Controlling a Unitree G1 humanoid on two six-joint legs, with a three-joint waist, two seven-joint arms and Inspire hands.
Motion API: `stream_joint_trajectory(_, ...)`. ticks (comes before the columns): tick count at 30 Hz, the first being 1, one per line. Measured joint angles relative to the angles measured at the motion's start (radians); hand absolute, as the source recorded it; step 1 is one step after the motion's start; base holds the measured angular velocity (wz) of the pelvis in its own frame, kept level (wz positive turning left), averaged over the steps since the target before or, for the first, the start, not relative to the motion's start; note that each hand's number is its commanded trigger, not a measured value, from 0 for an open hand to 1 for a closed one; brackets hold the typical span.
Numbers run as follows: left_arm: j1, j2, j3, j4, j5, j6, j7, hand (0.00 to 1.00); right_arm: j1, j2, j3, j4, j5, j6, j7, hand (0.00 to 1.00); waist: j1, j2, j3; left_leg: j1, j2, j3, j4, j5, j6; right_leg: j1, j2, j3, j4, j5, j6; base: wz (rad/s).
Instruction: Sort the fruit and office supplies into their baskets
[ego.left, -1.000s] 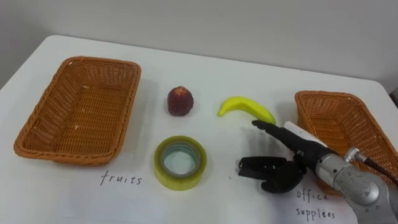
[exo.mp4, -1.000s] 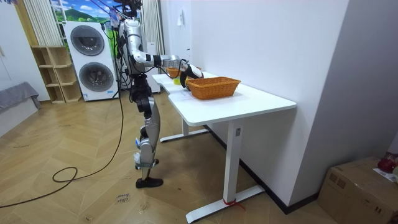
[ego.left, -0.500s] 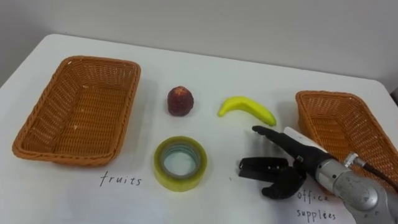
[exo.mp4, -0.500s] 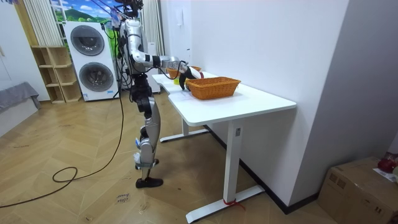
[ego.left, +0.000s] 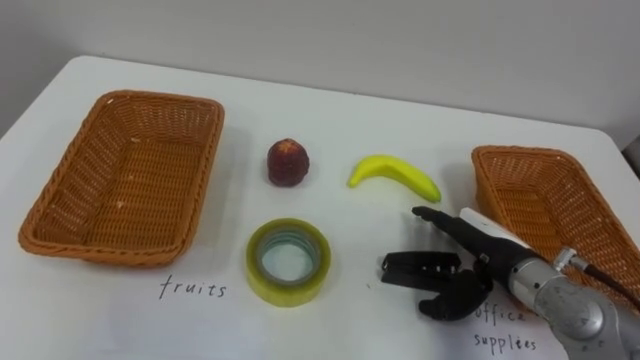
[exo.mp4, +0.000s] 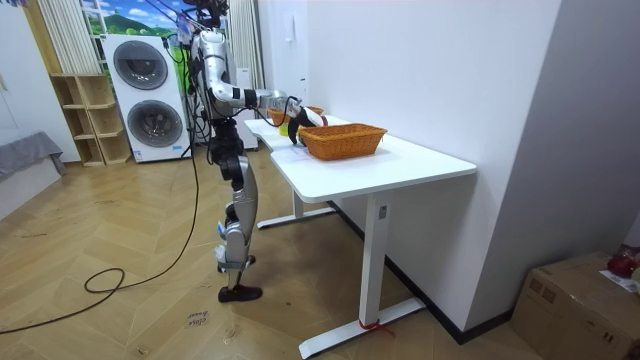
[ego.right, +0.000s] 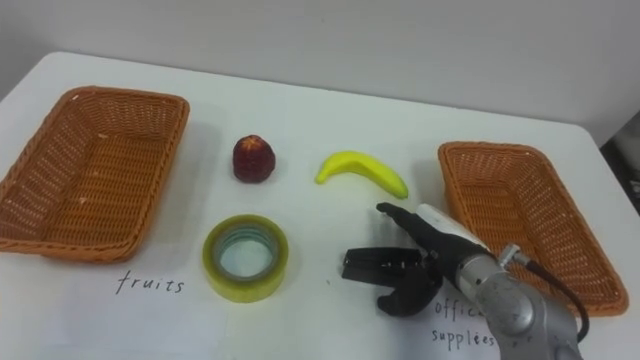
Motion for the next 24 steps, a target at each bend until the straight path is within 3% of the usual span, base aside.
stream_joint_trajectory(12,-0.01,-0.003,-0.001,0.0,-0.002,0.0,0.028,0.0,-0.001,0.007,0.01,0.011,-0.007,0.0,-0.032,0.0,0.003,-0.001,0.0007,0.001,0.001,0.003,-0.001,0.0,0.0,-0.001,0.001,0.004,0.0,0.0,0.0,0.0)
stream_joint_trajectory(24,-0.014,-0.002,-0.058,0.0,-0.001,0.003,0.032,0.0,-0.004,0.029,0.03,0.011,-0.046,0.009,-0.044,0.0,-0.003,0.001,0.0018,0.004,0.002,-0.002,0.003,0.0,-0.001,0.006,0.003,0.002,-0.001,0.001,-0.001,0.0)
